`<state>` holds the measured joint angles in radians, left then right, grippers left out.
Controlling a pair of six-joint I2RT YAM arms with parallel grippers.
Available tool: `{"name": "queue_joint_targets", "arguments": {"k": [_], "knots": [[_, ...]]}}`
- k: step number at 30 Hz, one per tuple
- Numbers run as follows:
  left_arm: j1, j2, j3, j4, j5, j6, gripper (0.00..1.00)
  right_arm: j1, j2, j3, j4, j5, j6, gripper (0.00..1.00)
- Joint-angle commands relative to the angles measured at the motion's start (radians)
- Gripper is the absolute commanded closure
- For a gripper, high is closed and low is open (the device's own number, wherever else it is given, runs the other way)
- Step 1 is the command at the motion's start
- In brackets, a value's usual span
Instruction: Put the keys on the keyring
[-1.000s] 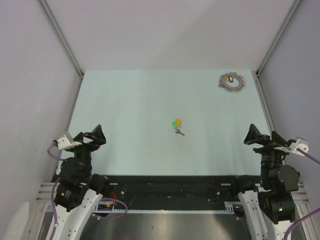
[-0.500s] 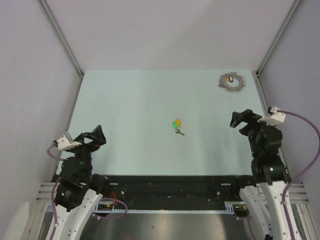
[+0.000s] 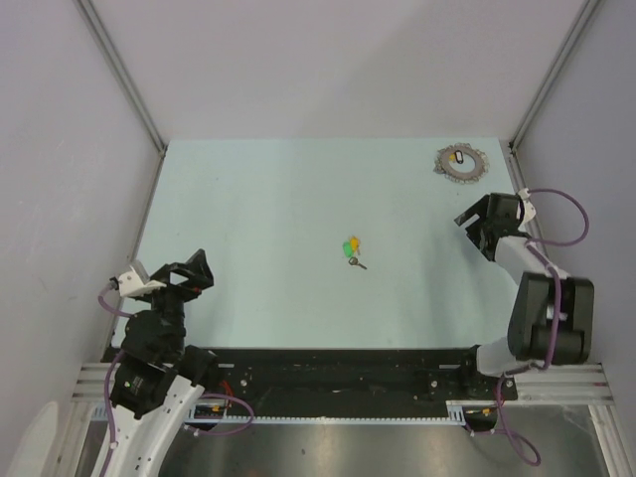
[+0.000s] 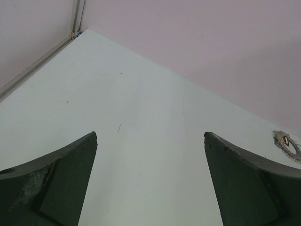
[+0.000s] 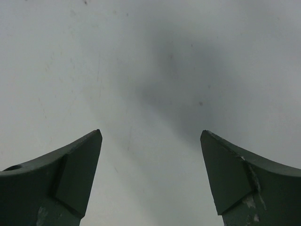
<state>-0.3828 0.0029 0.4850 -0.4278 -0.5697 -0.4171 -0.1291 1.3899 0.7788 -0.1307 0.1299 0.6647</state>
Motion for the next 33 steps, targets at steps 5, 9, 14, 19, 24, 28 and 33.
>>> {"name": "queue_joint_targets", "arguments": {"k": [5,9,14,19,24,28,33], "knots": [[0.007,-0.107,-0.005,0.043,0.011,0.023,0.00,-0.063,0.372,0.264,0.281,-0.056,0.173,0.21],[0.007,-0.089,-0.003,0.043,0.005,0.024,0.00,-0.084,0.521,0.362,0.361,-0.075,0.246,0.28],[0.009,-0.064,0.000,0.044,-0.002,0.028,0.00,-0.098,0.710,0.491,0.428,-0.118,0.302,0.33],[0.010,-0.040,0.003,0.044,-0.009,0.032,0.00,-0.106,0.819,0.548,0.459,-0.093,0.352,0.39],[0.012,-0.030,0.003,0.044,-0.009,0.032,0.00,-0.112,0.902,0.617,0.436,-0.070,0.381,0.42],[0.015,-0.026,0.006,0.046,-0.004,0.034,0.00,-0.110,0.936,0.655,0.396,-0.033,0.383,0.48],[0.018,-0.024,0.006,0.044,-0.006,0.034,0.00,-0.109,0.971,0.692,0.336,-0.010,0.383,0.62]]}}
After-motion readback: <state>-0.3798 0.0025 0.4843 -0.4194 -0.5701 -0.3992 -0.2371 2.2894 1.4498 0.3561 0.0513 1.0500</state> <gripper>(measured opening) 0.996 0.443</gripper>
